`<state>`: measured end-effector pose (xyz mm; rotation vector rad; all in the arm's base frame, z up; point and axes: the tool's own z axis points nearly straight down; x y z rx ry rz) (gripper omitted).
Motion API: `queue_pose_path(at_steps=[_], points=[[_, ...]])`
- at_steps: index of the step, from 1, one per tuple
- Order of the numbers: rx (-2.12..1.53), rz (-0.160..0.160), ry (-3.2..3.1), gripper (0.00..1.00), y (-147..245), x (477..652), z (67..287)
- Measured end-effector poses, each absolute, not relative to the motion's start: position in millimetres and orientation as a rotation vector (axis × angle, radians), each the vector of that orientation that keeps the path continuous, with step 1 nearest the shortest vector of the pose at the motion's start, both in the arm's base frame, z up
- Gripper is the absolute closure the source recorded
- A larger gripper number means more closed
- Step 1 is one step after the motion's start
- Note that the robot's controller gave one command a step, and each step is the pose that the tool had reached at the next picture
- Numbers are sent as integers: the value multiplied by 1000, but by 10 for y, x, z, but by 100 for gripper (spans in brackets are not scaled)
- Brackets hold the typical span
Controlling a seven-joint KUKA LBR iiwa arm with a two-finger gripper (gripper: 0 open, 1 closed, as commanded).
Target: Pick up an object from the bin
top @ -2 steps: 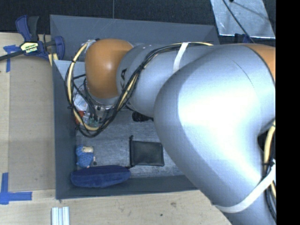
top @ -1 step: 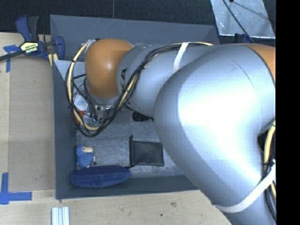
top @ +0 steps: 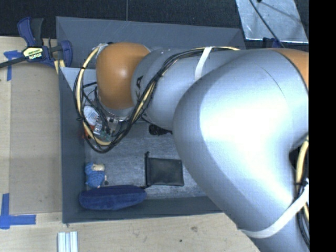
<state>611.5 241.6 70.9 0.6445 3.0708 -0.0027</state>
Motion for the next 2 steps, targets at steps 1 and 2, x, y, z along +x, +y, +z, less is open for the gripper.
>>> queue_pose_path(at_steps=[1, 2], points=[[644, -1, 3071, 100, 2407, 6124, 733], [642, 4, 3069, 100, 2409, 6134, 792]])
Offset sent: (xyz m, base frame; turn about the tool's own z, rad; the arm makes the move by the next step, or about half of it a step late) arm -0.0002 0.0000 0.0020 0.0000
